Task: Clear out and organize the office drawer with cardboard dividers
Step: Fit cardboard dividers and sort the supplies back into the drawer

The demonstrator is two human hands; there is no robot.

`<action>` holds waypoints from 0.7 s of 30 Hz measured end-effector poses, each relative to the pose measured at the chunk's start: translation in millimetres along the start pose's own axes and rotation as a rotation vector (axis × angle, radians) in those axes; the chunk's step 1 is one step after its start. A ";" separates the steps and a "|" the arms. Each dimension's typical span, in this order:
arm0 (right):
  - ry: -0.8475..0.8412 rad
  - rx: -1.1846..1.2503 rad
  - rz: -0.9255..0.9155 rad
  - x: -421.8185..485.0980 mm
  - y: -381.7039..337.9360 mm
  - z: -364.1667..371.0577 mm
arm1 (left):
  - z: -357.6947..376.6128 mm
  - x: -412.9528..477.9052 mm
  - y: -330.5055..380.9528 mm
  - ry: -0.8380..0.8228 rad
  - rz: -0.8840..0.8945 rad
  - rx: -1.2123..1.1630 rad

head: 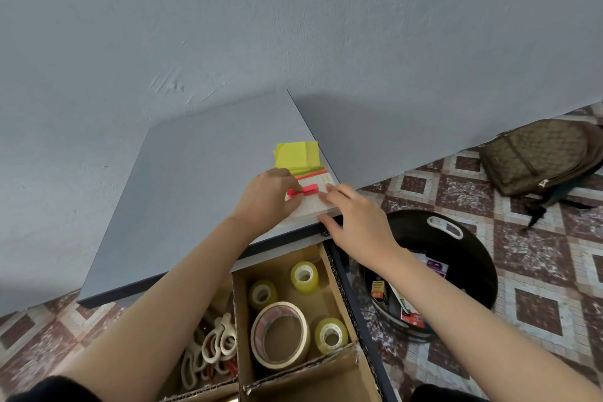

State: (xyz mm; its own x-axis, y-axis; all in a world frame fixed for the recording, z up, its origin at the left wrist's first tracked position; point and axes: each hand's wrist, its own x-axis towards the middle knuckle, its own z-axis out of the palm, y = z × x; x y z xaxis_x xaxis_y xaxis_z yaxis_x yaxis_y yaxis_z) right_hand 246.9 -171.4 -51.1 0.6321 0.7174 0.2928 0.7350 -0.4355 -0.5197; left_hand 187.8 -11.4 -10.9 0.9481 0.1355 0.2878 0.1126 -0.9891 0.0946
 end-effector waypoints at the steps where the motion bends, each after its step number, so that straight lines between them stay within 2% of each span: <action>1: 0.000 0.000 0.001 -0.2 0.2 -0.1 | -1.4 1.8 -0.1 -0.010 -0.041 -0.043; 4: -0.004 -0.007 0.004 -0.9 -0.2 -0.6 | -8.1 8.3 0.8 -0.070 -0.106 -0.103; 9: -0.008 -0.016 0.003 0.0 -0.8 -0.9 | -11.9 12.9 0.0 -0.109 -0.097 -0.122; 21: -0.063 -0.031 0.052 4.7 -5.4 -11.7 | -18.2 -1.2 -2.3 -0.012 -0.160 -0.202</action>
State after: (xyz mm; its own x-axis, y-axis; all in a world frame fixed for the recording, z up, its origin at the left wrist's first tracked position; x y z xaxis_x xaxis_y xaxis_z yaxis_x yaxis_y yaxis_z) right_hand 248.8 -172.0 -37.5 0.6536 0.7257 0.2147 0.7095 -0.4889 -0.5075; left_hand 181.0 -8.3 5.9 0.9264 0.2878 0.2429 0.2010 -0.9233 0.3273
